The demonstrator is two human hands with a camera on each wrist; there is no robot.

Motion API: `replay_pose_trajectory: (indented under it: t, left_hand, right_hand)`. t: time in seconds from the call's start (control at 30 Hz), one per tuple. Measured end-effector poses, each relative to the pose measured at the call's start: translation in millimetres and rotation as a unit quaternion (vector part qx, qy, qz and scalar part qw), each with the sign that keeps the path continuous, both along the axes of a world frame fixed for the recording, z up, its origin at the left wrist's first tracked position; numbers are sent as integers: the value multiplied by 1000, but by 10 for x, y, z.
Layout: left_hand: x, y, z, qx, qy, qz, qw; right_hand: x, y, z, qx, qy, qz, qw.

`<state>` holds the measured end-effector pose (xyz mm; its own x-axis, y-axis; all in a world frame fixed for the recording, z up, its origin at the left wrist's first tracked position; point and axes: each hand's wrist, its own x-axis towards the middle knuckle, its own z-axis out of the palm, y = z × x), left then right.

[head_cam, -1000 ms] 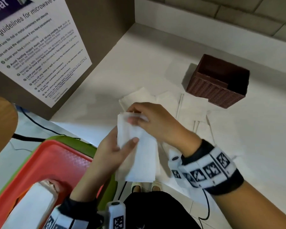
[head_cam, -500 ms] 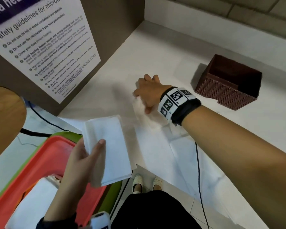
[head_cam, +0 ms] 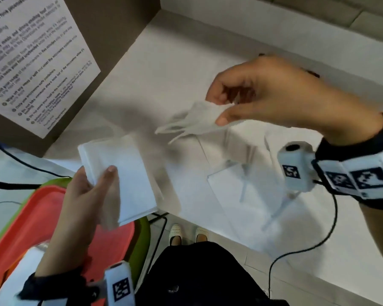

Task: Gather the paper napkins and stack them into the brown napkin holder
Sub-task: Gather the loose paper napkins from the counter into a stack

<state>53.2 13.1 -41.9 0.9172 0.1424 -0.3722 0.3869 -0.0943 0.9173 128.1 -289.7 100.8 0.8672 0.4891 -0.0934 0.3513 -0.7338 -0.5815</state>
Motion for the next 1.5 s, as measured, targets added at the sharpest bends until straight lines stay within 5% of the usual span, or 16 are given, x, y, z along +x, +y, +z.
replay_pose_trajectory:
  t: [0.27,0.4,0.63,0.9,1.0,1.2,1.5]
  left_hand:
    - [92,-296,-35,4,4,-32,999]
    - [93,-511,0,10,-7,-89,996]
    - [14,-1036,135,16,-1,-238,971]
    - [1,-949,145,-55,75,-216,972]
    - [55,-933,93,6,46,-182,982]
    - [118,-616,-5,31,32,-94,995]
    - [84,-328,-44,-17,32,-63,997]
  right_hand:
    - [-709,-531,47,9,21,-29,999]
    - [-927,-473,1,61,119,-13,991]
    - [-717,-70,-636,146,145,-109,973]
    - [-475,232,-980,83,90,-143,982]
    - [-224,296,-1106,43,52,-109,992]
    - [503,92,-1386,-262,13,-50,964]
    - [748,25,-1501,-311,11,-32,950]
